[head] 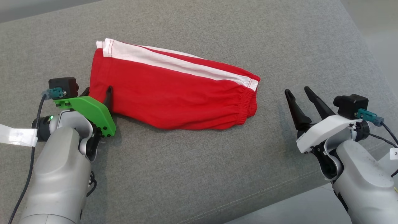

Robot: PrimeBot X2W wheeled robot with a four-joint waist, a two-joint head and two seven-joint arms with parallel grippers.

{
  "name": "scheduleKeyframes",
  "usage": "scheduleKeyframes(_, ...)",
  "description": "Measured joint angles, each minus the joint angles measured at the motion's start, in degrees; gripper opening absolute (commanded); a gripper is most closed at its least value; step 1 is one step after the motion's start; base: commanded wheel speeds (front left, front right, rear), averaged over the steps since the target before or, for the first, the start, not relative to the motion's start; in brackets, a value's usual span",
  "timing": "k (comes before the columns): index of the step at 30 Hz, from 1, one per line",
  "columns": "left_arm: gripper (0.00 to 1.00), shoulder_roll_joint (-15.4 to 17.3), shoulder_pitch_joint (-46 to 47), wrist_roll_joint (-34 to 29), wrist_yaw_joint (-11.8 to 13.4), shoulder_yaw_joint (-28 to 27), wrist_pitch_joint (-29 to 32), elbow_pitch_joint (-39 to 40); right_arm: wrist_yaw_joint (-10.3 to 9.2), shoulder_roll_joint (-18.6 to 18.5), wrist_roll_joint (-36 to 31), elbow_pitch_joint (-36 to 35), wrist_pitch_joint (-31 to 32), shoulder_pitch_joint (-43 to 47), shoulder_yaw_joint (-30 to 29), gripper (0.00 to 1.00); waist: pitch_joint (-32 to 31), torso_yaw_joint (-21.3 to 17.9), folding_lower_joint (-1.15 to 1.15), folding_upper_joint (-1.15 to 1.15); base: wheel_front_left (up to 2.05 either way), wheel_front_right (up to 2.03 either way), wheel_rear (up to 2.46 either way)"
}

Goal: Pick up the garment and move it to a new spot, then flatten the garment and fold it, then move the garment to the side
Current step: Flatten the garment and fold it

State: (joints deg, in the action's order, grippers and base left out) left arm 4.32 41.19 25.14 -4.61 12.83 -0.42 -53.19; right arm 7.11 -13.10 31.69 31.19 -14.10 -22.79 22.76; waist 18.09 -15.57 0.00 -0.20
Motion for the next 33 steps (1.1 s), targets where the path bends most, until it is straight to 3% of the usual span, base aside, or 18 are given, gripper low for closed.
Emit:
scheduleKeyframes(1,0.31,0.0,0.0,0.0,0.0,0.0,0.2,0.0,0.00,0.0,0.0,-0.4,0.0,0.0,-0.2,1.00,0.0,0.0,0.00,0.00,0.00,0.00,0.00)
scheduleKeyframes(2,0.00,0.0,0.0,0.0,-0.2,0.1,0.2,-0.1,0.00,0.0,-0.1,-0.8,0.0,0.0,-0.3,1.00,-0.1,0.0,0.00,0.00,0.00,0.00,0.00)
scheduleKeyframes(16,0.00,-1.8,-0.9,3.6,-1.9,0.3,-3.4,1.2,-1.16,-1.9,-0.7,-4.8,-0.1,1.8,-4.7,1.00,-1.6,2.8,0.00,0.00,0.00,0.00,0.00)
scheduleKeyframes(33,0.00,-3.0,-14.2,10.0,-2.0,-0.8,-12.2,8.1,-1.15,-1.4,-0.4,-5.9,-0.2,7.2,-5.6,1.00,-4.7,10.0,0.00,0.00,0.00,0.00,0.00)
